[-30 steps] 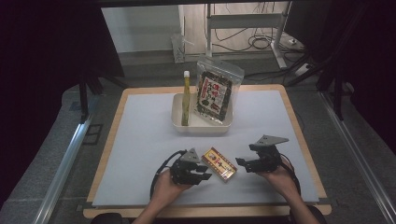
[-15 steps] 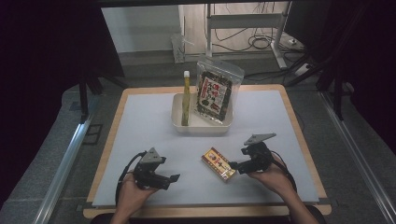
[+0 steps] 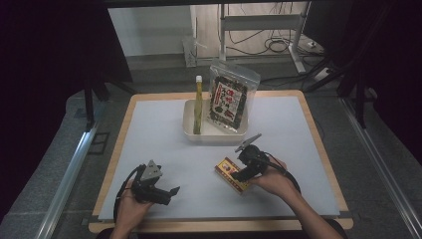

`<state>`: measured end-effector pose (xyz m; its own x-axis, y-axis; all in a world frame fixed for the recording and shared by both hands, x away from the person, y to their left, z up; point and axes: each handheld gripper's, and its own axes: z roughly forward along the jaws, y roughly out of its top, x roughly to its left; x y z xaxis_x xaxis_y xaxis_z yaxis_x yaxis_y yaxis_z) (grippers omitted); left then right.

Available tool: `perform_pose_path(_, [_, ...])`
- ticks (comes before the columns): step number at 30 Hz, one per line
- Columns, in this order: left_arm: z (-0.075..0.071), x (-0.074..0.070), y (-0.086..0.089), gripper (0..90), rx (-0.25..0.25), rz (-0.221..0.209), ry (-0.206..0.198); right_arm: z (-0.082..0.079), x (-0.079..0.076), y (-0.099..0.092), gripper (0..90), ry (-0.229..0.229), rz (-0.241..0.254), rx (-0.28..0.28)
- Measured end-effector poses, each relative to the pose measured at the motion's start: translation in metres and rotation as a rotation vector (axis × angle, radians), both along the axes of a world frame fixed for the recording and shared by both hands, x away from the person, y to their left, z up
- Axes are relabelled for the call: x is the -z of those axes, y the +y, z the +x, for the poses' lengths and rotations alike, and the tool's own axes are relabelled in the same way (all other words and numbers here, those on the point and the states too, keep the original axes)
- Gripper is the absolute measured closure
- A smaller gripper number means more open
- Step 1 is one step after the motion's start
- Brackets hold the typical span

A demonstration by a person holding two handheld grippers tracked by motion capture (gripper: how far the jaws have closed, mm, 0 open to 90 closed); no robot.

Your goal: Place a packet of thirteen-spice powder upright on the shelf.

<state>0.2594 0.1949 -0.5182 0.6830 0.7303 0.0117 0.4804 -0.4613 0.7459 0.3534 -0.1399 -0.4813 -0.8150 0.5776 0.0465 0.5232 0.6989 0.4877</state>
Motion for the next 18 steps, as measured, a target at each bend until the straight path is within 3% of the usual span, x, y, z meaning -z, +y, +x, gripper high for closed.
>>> perform_pose_path(7, [0.000,0.000,0.002,1.3,0.001,0.001,0.004,0.008,0.004,0.025,26.3,0.048,-0.049,0.007])
perform_pose_path(18, [0.001,0.000,0.001,1.5,0.004,0.019,-0.001,0.016,0.014,0.047,26.0,0.072,-0.109,0.014])
